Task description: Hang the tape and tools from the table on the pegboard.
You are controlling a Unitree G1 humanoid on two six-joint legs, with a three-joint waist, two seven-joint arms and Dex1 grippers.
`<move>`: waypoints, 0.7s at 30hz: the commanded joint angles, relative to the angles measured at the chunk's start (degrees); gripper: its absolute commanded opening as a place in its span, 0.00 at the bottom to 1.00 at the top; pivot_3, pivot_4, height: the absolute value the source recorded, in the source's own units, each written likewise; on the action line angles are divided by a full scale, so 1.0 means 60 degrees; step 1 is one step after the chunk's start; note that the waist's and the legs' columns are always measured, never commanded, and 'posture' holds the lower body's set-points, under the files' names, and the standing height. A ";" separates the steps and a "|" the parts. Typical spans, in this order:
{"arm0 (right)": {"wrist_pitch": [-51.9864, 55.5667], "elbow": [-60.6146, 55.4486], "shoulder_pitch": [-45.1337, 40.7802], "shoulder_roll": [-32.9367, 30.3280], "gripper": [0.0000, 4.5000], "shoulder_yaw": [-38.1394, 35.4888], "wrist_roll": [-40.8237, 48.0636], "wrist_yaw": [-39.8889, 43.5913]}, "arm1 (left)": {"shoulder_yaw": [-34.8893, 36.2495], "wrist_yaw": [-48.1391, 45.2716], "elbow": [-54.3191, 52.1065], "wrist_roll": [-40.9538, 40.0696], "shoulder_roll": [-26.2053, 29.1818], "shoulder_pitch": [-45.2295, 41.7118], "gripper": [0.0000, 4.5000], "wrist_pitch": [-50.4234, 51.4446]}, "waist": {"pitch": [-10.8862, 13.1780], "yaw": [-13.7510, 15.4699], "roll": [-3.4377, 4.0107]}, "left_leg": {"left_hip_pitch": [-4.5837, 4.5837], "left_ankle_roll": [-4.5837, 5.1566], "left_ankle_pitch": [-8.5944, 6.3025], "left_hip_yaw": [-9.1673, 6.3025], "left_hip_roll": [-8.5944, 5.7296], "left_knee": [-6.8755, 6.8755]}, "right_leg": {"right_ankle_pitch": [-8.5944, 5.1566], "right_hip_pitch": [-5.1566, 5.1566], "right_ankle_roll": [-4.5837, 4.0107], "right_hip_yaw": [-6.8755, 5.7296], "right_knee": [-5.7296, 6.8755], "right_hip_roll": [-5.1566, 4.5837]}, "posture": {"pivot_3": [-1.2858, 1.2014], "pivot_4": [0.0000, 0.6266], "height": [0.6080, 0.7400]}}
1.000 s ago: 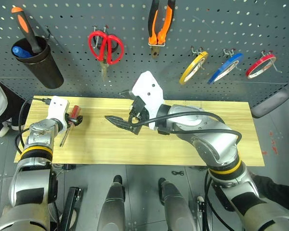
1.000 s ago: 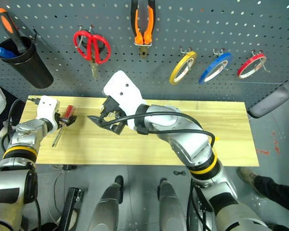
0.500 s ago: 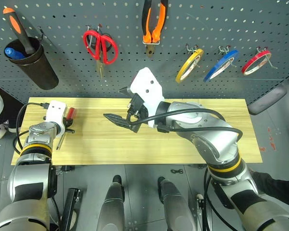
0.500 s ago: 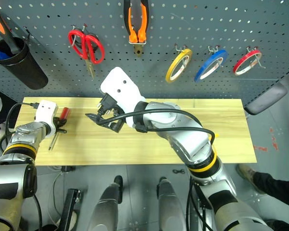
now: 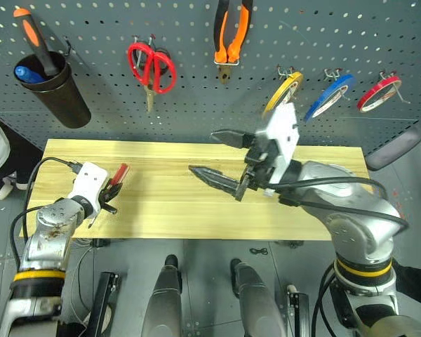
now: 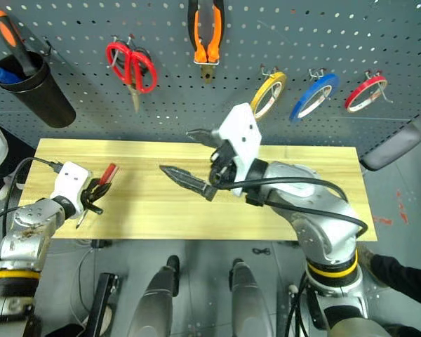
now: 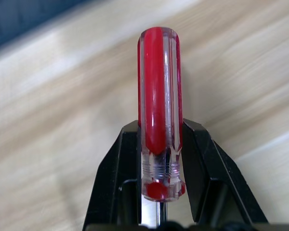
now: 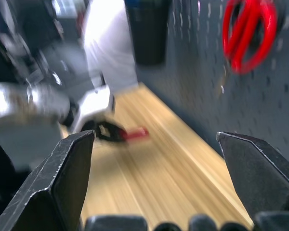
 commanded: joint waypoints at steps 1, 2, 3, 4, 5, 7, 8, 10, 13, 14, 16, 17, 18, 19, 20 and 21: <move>-0.0187 -0.0728 -0.0217 0.0183 1.00 -0.0948 0.1357 -0.0215 | 0.0575 0.0952 -0.2731 -0.0023 -0.0339 0.0166 0.15 0.0521 | 0.0000 0.0048 0.0001 | 0.0012 0.0002 0.0004 0.0001 -0.0002 0.0000 | 0.0001 0.0008 0.0000 0.0001 0.0003 -0.0002 | 0.53 0.64 1.00; -0.0276 -0.0739 -0.0273 0.0197 1.00 -0.1015 0.1514 -0.0241 | 0.0621 0.1132 -0.3126 -0.0084 -0.0469 0.0020 0.15 0.0631 | 0.0000 0.0073 0.0000 | 0.0014 0.0004 0.0011 0.0001 -0.0001 0.0000 | 0.0000 0.0010 0.0001 -0.0002 0.0005 -0.0001 | 0.53 0.64 1.00; -0.0379 -0.0738 -0.0372 0.0214 1.00 -0.1065 0.1632 -0.0278 | 0.0588 0.1204 -0.3576 -0.0082 -0.0510 -0.0154 0.15 0.0641 | 0.0000 0.0094 0.0001 | 0.0013 0.0008 0.0019 0.0001 0.0000 0.0000 | -0.0004 0.0012 0.0011 -0.0008 0.0003 0.0000 | 0.54 0.63 1.00; -0.0470 -0.0728 -0.0443 0.0180 1.00 -0.1058 0.1645 -0.0288 | 0.0531 0.1208 -0.3931 -0.0010 -0.0469 -0.0261 0.15 0.0532 | 0.0000 0.0096 0.0000 | 0.0012 0.0011 0.0028 0.0001 -0.0001 0.0000 | -0.0027 0.0017 0.0055 -0.0008 0.0003 -0.0001 | 0.53 0.63 1.00; -0.0598 -0.0729 -0.0519 0.0076 1.00 -0.1008 0.1595 -0.0208 | 0.0595 0.1356 -0.4279 0.0010 -0.0513 -0.0407 0.15 0.0583 | 0.0000 0.0092 0.0000 | 0.0005 0.0007 0.0036 0.0001 -0.0002 0.0000 | -0.0034 0.0016 0.0073 -0.0007 0.0001 0.0000 | 0.53 0.63 1.00; -0.0863 -0.0729 -0.0584 -0.0054 1.00 -0.0868 0.1480 -0.0101 | 0.0739 0.1607 -0.4696 -0.0009 -0.0606 -0.0586 0.15 0.0737 | -0.0003 0.0097 -0.0003 | -0.0002 0.0001 0.0043 0.0004 -0.0006 0.0000 | -0.0028 0.0017 0.0085 -0.0003 -0.0013 -0.0004 | 0.54 0.60 1.00; -0.0987 -0.0703 -0.0638 -0.0055 1.00 -0.0862 0.1465 -0.0139 | 0.0757 0.1710 -0.4913 -0.0014 -0.0653 -0.0701 0.15 0.0750 | -0.0004 0.0096 -0.0003 | -0.0002 0.0001 0.0043 0.0004 -0.0006 0.0000 | -0.0027 0.0024 0.0085 -0.0005 -0.0026 -0.0004 | 0.54 0.60 1.00; -0.1251 -0.0573 -0.0795 0.0000 1.00 -0.0826 0.1402 -0.0219 | 0.0714 0.2048 -0.5304 -0.0034 -0.0879 -0.1179 0.15 0.0726 | -0.0003 0.0078 -0.0003 | -0.0004 0.0002 0.0043 0.0005 -0.0006 -0.0003 | 0.0004 0.0022 0.0034 -0.0005 -0.0029 -0.0005 | 0.54 0.60 1.00; -0.1728 -0.0405 -0.0984 -0.0006 1.00 -0.0641 0.1096 -0.0169 | 0.0522 0.2475 -0.5479 0.0310 -0.1001 -0.1934 0.15 0.0634 | -0.0004 0.0084 -0.0004 | -0.0012 0.0003 0.0044 0.0004 -0.0006 -0.0006 | 0.0016 0.0016 0.0014 -0.0012 -0.0028 -0.0004 | 0.54 0.59 1.00; -0.1829 -0.0374 -0.1014 -0.0018 1.00 -0.0597 0.1036 -0.0164 | 0.0471 0.2543 -0.5495 0.0421 -0.0980 -0.2072 0.15 0.0586 | -0.0005 0.0088 -0.0006 | -0.0013 0.0003 0.0044 0.0003 -0.0007 -0.0006 | 0.0017 0.0017 0.0014 -0.0013 -0.0028 -0.0004 | 0.54 0.59 1.00; -0.2007 -0.0265 -0.1142 0.0005 1.00 -0.0553 0.0969 -0.0238 | 0.0504 0.2754 -0.5282 0.0649 -0.0914 -0.2502 0.15 0.0476 | -0.0005 0.0085 -0.0006 | -0.0012 0.0003 0.0044 0.0003 -0.0008 -0.0006 | 0.0017 0.0018 0.0014 -0.0012 -0.0030 -0.0004 | 0.54 0.59 1.00; -0.2114 -0.0205 -0.1233 0.0031 1.00 -0.0519 0.0902 -0.0277 | 0.0551 0.2881 -0.5075 0.0759 -0.0876 -0.2800 0.15 0.0386 | -0.0005 0.0084 -0.0006 | -0.0012 0.0003 0.0044 0.0003 -0.0009 -0.0005 | 0.0017 0.0018 0.0014 -0.0011 -0.0029 -0.0005 | 0.54 0.58 1.00; -0.2182 -0.0103 -0.1379 0.0087 1.00 -0.0508 0.0880 -0.0356 | 0.0571 0.3009 -0.4834 0.0839 -0.0861 -0.3160 0.15 0.0342 | -0.0005 0.0092 -0.0006 | -0.0014 0.0003 0.0044 0.0003 -0.0008 -0.0006 | 0.0018 0.0017 0.0013 -0.0013 -0.0030 -0.0005 | 0.54 0.58 1.00; -0.2229 -0.0031 -0.1474 0.0120 1.00 -0.0496 0.0871 -0.0408 | 0.0576 0.3082 -0.4671 0.0891 -0.0862 -0.3389 0.15 0.0308 | -0.0006 0.0098 -0.0007 | -0.0013 0.0004 0.0045 0.0003 -0.0009 -0.0003 | 0.0018 0.0017 0.0013 -0.0014 -0.0023 -0.0005 | 0.54 0.58 1.00; -0.2232 0.0102 -0.1732 0.0186 1.00 -0.0460 0.0852 -0.0521 | 0.0584 0.3069 -0.4400 0.0823 -0.0839 -0.3797 0.15 0.0323 | -0.0006 0.0094 -0.0008 | -0.0014 0.0007 0.0051 0.0002 -0.0008 -0.0002 | 0.0021 0.0015 0.0010 -0.0019 -0.0021 -0.0004 | 0.54 0.59 1.00; -0.2344 0.0174 -0.1755 0.0170 1.00 -0.0469 0.0812 -0.0467 | 0.0463 0.3166 -0.4164 0.0874 -0.0916 -0.4143 0.15 0.0249 | -0.0006 0.0094 -0.0007 | -0.0013 0.0007 0.0051 0.0002 -0.0009 -0.0001 | 0.0021 0.0016 0.0010 -0.0017 -0.0021 -0.0005 | 0.54 0.58 1.00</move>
